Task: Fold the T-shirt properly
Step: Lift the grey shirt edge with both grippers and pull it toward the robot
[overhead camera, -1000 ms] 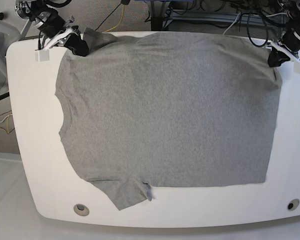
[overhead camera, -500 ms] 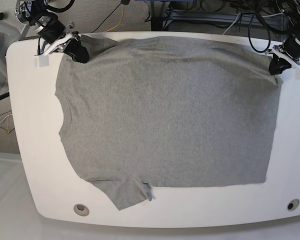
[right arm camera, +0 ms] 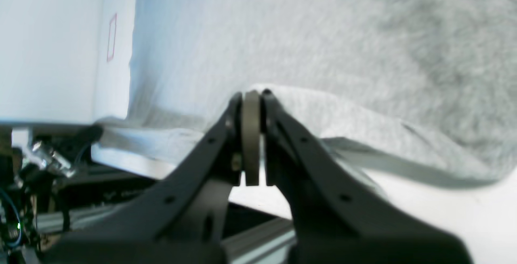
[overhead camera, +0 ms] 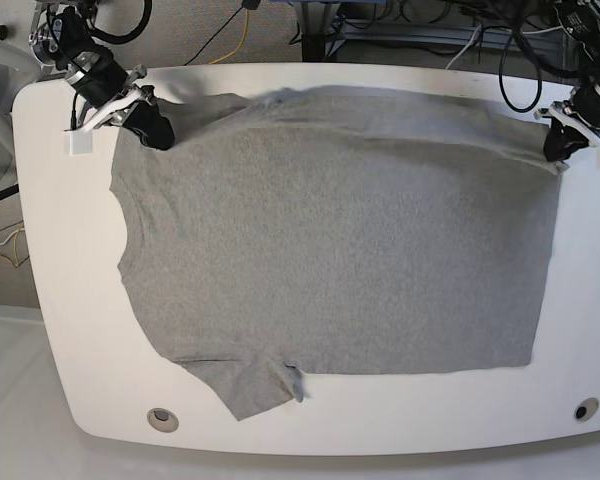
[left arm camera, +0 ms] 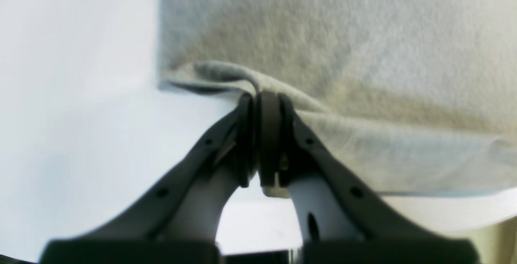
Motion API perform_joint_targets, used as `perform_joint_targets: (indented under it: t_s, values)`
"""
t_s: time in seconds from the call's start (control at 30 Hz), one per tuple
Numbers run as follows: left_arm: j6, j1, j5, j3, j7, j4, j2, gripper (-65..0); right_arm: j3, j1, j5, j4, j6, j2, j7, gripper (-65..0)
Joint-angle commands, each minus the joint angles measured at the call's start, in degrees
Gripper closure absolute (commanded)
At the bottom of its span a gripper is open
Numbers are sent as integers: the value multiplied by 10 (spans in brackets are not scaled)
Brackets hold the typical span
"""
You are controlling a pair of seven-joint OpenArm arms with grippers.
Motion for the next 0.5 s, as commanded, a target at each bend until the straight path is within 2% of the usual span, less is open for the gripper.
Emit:
perform_joint_targets:
  t_s: [0.0, 0.23, 0.33, 0.47]
  values:
    - [-1, -11, -12, -9, -10, 11, -13, -21, 3, 14, 14, 10, 0, 6, -1, 0]
    - [-1, -29, -13, -21, -10, 11, -21, -21, 6, 73, 14, 9, -4, 3, -63, 0]
    - [-1, -30, -13, -21, -10, 11, -22, -21, 5, 87, 14, 9, -6, 2, -69, 0]
    - [-1, -30, -12, -21, -10, 11, -22, -21, 5, 95, 14, 9, -30, 2, -69, 0]
